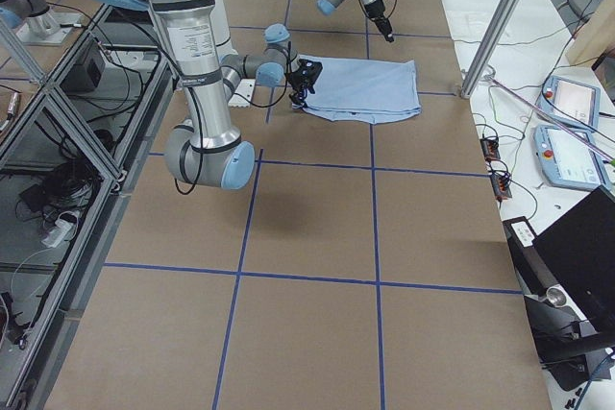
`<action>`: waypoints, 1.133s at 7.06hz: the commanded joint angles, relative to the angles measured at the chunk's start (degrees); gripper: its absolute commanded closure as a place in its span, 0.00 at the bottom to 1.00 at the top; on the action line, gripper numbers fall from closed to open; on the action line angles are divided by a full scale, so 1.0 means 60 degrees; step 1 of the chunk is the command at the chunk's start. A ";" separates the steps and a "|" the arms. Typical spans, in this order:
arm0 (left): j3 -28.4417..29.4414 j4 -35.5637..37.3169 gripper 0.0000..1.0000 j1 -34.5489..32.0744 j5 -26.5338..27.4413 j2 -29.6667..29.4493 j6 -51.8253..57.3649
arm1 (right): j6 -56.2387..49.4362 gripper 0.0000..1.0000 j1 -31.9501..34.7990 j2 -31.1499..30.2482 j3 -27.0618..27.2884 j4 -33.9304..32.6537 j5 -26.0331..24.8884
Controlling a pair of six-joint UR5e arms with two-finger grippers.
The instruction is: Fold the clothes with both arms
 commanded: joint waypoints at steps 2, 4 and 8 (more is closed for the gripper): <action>-0.0002 0.0000 0.49 0.0000 0.0000 -0.0002 0.0000 | 0.1690 0.22 -0.0098 0.0440 -0.0755 0.0000 -0.0016; -0.0002 -0.0014 0.49 0.0000 0.0000 -0.0002 0.0000 | 0.1706 0.25 -0.0215 0.0442 -0.0771 0.0000 -0.0001; -0.0002 -0.0015 0.49 0.0000 0.0000 0.0057 -0.0015 | 0.1691 0.83 -0.0289 0.0369 -0.0771 0.0000 -0.0001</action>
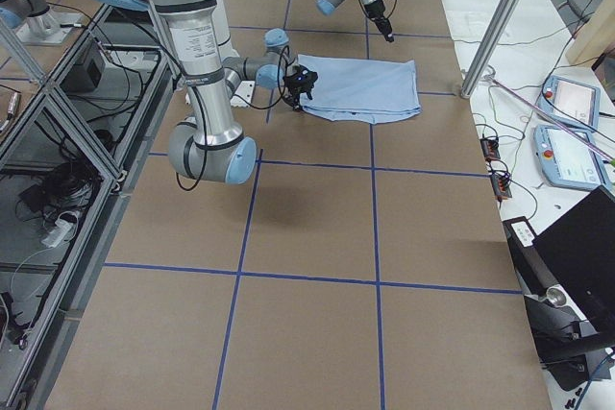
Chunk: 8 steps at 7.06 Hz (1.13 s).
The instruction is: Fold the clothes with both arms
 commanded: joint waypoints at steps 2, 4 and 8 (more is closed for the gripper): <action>0.0000 0.0000 0.49 0.0000 0.0000 0.0038 -0.0007 | -0.0001 1.00 -0.0037 -0.0079 -0.0001 -0.0014 -0.0028; 0.0000 0.0000 0.49 0.0000 0.0000 0.0038 -0.0007 | -0.0016 1.00 -0.0037 -0.0079 0.0014 -0.0014 -0.0028; -0.1135 0.0058 0.49 0.0044 -0.0058 0.0618 -0.0297 | -0.0075 1.00 0.0022 -0.0327 0.0671 -0.0102 0.0045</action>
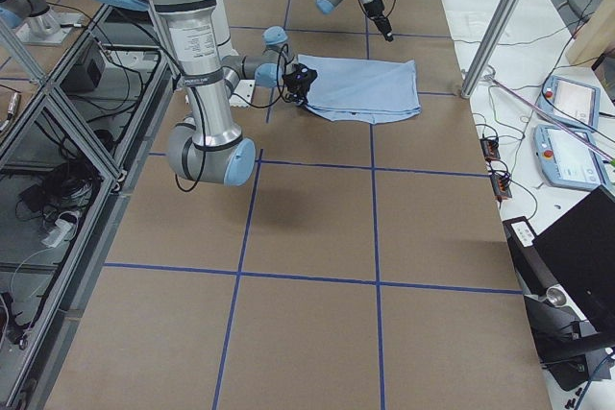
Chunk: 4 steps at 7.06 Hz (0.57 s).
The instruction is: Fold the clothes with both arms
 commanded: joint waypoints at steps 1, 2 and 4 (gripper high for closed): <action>-0.1104 0.0031 0.49 0.0140 -0.0541 0.0622 -0.1027 | 0.0011 1.00 -0.0001 -0.0206 0.0279 -0.0022 -0.0005; -0.1761 0.0016 0.48 0.0547 -0.0561 0.0987 -0.1587 | 0.0011 1.00 -0.0001 -0.0265 0.0396 -0.0022 0.0009; -0.4289 0.0031 0.46 0.2227 0.0284 0.3161 -0.2672 | 0.0011 1.00 -0.0016 -0.0368 0.0499 -0.0022 0.0024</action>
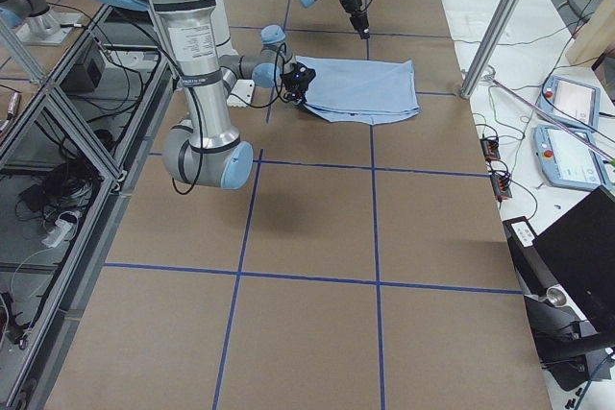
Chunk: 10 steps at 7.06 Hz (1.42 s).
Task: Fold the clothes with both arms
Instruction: 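Lower the left gripper to the shirt's near corner and grasp it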
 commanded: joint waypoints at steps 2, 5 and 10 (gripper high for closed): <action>-0.2004 0.0018 0.45 0.2333 0.1392 0.1997 -0.1624 | -0.0014 1.00 -0.0021 -0.0046 0.0038 0.0015 0.0027; -0.1975 0.1026 0.47 0.3275 0.1424 0.1808 -0.2274 | -0.0014 1.00 -0.0035 -0.0002 0.0052 0.0029 0.0012; -0.1770 0.1410 0.52 0.3686 0.1424 0.1661 -0.2304 | -0.0014 1.00 -0.0035 -0.0046 0.0038 0.0029 0.0012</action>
